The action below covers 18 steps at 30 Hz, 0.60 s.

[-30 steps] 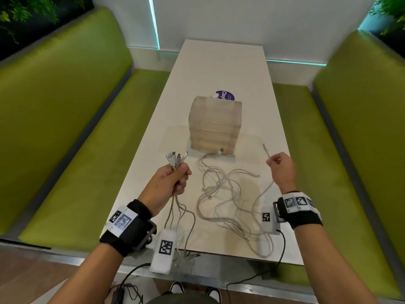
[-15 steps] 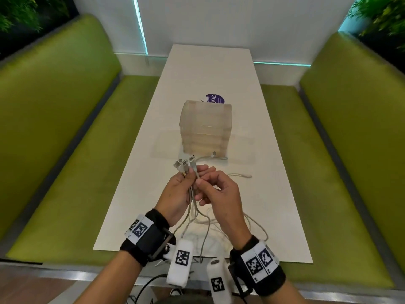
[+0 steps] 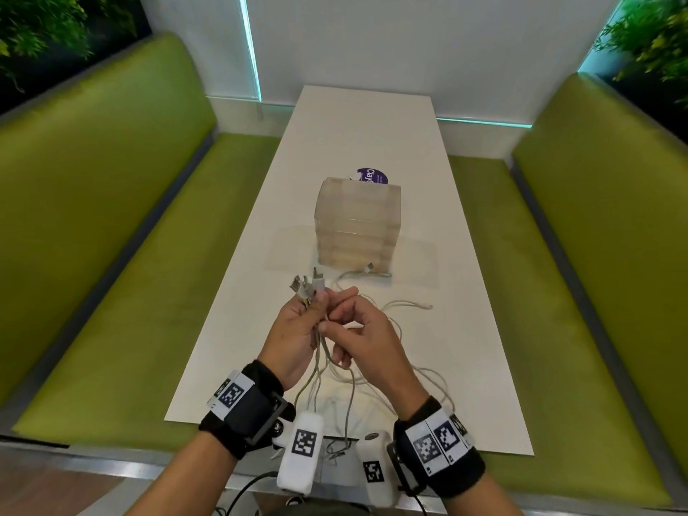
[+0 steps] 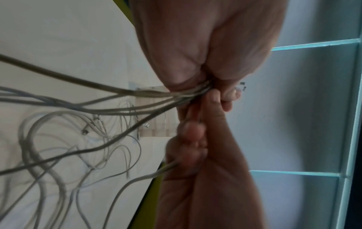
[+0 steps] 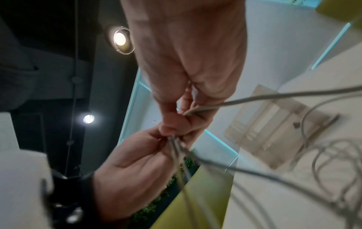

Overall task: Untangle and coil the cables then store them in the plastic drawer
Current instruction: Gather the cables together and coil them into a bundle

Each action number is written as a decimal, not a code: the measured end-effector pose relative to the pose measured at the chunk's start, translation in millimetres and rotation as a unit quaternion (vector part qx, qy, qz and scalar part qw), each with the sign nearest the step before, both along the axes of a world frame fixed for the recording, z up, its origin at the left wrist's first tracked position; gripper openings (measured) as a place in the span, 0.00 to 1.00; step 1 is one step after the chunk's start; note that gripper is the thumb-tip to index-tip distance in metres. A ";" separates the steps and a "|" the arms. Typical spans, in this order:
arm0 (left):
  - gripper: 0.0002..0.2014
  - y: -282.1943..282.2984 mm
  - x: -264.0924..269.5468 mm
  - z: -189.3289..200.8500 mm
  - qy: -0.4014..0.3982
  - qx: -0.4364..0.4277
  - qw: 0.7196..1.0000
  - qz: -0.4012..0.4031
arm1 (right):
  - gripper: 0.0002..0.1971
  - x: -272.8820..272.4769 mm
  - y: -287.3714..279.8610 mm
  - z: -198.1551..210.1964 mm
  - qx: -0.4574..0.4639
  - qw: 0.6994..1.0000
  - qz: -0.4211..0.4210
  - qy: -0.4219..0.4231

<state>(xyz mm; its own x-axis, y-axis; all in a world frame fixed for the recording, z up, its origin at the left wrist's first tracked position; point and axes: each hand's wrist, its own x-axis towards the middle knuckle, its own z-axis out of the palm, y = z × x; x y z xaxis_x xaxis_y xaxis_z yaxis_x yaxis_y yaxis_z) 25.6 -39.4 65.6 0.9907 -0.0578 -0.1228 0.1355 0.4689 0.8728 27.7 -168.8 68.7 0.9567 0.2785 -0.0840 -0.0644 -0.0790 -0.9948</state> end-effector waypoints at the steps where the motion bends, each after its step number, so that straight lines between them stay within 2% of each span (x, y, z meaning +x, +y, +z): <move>1: 0.13 3.6 1.7 2.6 0.011 -0.022 0.999 0.027 | 0.08 2.3 -4.2 -2.8 -0.049 0.998 0.044 -0.006; 3: 0.13 17.4 7.0 9.8 0.013 -0.089 0.991 0.097 | 0.04 8.4 -19.7 -11.0 -0.139 0.982 0.122 -0.027; 4: 0.13 27.8 9.4 14.3 0.006 -0.119 0.984 0.136 | 0.06 11.8 -30.9 -17.0 -0.170 0.974 0.145 -0.037; 6: 0.13 53.3 12.8 20.9 0.002 -0.140 0.969 0.204 | 0.11 20.1 -56.1 -29.9 -0.199 0.968 0.148 -0.039; 8: 0.13 72.1 13.0 22.4 0.007 -0.128 0.963 0.236 | 0.13 27.0 -76.7 -38.8 -0.186 0.975 0.116 -0.036; 12: 0.13 66.9 7.9 5.2 0.035 -0.069 0.974 0.212 | 0.13 30.2 -74.0 -36.8 -0.055 0.998 0.008 -0.027; 15: 0.13 37.2 2.3 -4.2 0.061 -0.004 0.986 0.156 | 0.13 23.6 -46.2 -20.5 0.039 0.997 -0.051 -0.034; 18: 0.11 4.9 -3.5 -3.8 0.065 0.007 0.994 0.082 | 0.13 14.2 -19.3 -9.2 -0.002 0.994 -0.066 -0.087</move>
<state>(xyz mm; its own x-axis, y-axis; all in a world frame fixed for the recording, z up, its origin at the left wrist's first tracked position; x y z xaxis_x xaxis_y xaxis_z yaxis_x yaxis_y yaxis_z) 22.1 -34.5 61.8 0.9624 0.1061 -0.2499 0.1701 0.4816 0.8597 41.9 -188.0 59.4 0.9852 0.1486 0.0857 0.0991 -0.0853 -0.9914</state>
